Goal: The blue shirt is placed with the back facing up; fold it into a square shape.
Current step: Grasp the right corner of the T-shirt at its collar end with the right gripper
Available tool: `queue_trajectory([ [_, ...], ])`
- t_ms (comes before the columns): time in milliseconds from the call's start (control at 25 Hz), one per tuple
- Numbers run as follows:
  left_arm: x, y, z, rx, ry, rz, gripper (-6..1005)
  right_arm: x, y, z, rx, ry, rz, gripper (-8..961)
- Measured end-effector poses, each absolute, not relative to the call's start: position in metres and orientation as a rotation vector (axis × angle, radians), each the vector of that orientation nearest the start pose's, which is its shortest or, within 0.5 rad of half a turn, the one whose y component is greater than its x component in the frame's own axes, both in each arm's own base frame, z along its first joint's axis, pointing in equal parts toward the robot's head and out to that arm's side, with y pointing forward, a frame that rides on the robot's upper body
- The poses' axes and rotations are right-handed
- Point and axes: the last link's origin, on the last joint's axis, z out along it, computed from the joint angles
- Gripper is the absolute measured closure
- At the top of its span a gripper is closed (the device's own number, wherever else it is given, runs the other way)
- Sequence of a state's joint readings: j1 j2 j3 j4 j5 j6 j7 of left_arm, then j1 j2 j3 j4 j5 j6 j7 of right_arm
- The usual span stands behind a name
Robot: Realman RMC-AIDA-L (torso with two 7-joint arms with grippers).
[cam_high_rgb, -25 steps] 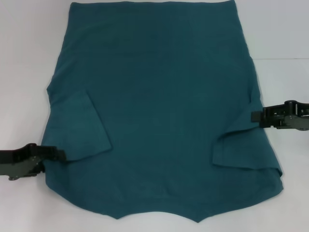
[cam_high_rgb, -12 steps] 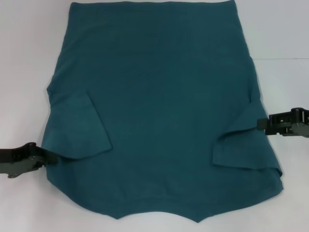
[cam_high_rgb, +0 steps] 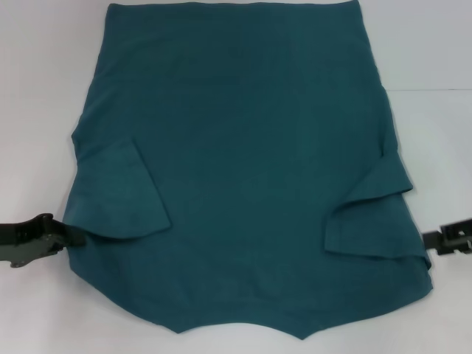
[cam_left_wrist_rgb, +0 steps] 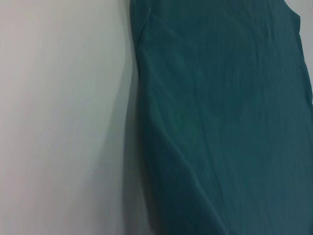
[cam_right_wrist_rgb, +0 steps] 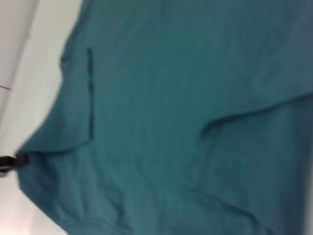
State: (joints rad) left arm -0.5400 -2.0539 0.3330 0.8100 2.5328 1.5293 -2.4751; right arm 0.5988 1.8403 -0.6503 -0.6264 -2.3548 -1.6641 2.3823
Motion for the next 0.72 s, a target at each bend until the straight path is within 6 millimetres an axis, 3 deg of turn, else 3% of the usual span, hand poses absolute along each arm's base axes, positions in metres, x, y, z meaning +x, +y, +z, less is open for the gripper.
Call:
queue_trajectory([
  [280,-0.336,0.324,0.052,2.322,2.495,0.559,981,0.327,0.327,0.091,-2.343,1.795,0.176,472],
  [600,-0.335,0.325,0.052,2.327,2.491,0.56,974,0.33,0.325,0.085,-2.376,1.732,0.209,471],
  [720,-0.335,0.325,0.052,2.327,2.49,0.562,971,0.33,0.324,0.086,-2.371,1.737,0.225,398],
])
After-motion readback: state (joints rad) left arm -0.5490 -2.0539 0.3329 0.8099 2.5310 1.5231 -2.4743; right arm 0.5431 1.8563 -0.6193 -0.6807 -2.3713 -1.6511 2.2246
